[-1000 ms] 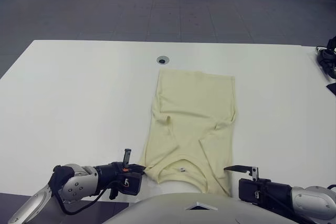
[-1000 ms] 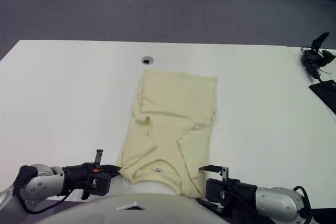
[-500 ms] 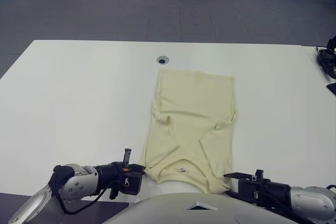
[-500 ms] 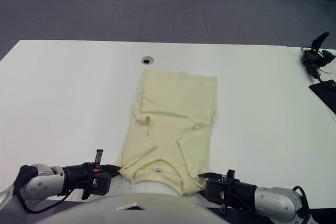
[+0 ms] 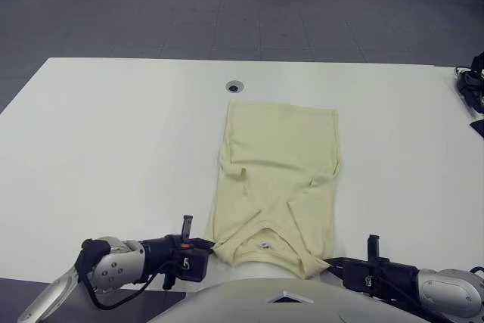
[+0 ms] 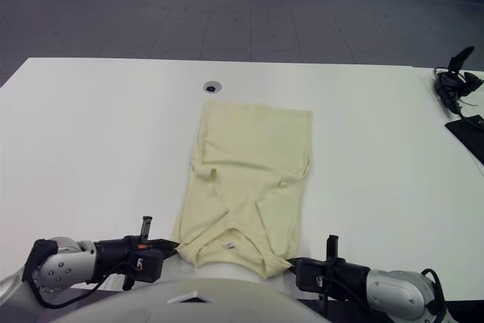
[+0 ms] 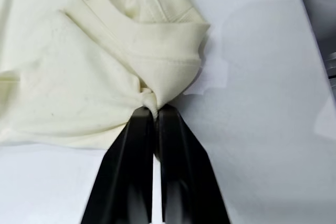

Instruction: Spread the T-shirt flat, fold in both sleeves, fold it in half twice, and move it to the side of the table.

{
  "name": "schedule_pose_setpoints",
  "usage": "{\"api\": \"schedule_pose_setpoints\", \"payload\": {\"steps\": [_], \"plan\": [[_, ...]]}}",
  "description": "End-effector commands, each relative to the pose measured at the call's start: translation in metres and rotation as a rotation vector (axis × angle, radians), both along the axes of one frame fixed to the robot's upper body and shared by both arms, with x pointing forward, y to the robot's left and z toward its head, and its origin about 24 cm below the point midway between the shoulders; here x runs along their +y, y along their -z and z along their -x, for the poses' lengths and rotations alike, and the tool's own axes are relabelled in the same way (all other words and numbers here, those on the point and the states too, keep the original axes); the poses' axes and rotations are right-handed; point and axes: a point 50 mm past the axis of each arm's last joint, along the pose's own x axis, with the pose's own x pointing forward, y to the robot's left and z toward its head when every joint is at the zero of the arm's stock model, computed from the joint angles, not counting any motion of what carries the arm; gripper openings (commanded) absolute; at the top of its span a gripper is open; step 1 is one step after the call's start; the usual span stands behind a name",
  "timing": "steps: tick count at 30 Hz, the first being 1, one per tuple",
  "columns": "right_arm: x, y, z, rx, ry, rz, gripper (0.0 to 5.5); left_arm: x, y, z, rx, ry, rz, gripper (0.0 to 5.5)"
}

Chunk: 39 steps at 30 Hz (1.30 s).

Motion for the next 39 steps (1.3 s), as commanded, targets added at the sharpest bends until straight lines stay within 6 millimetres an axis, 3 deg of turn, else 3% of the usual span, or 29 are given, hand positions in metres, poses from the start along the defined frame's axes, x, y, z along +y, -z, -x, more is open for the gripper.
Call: {"api": "schedule_pose_setpoints", "payload": {"steps": [1, 5, 10, 15, 21, 28, 30, 32, 35, 39], "plan": [[-0.002, -0.002, -0.002, -0.009, -0.010, 0.015, 0.00, -0.002, -0.003, -0.002, -0.006, 0.005, 0.031, 0.00], [-0.006, -0.011, -0.005, -0.028, -0.027, 0.018, 0.00, -0.011, -0.020, -0.007, -0.008, 0.018, 0.158, 0.00], [-0.022, -0.039, -0.012, -0.049, -0.092, 0.051, 0.00, 0.002, -0.045, -0.014, -0.033, 0.067, 0.134, 0.00], [-0.036, -0.072, -0.011, 0.012, -0.221, 0.104, 0.00, 0.006, -0.075, -0.007, 0.025, 0.131, 0.180, 0.00], [-0.042, -0.104, -0.024, 0.028, -0.325, 0.163, 0.00, 0.016, -0.091, 0.002, 0.101, 0.189, 0.138, 0.00], [-0.036, -0.119, -0.032, 0.019, -0.365, 0.158, 0.00, 0.019, -0.104, -0.002, 0.170, 0.214, 0.192, 0.00], [-0.037, -0.122, -0.040, -0.003, -0.374, 0.199, 0.00, 0.022, -0.107, -0.012, 0.226, 0.189, 0.287, 0.00], [-0.040, -0.123, -0.060, -0.055, -0.358, 0.234, 0.00, 0.030, -0.106, -0.036, 0.263, 0.105, 0.378, 0.00], [-0.034, -0.124, -0.095, -0.115, -0.337, 0.184, 0.00, 0.033, -0.094, -0.069, 0.269, 0.045, 0.378, 0.00], [-0.033, -0.115, -0.140, -0.151, -0.287, 0.186, 0.00, 0.031, -0.096, -0.116, 0.260, 0.011, 0.423, 0.00]]}}
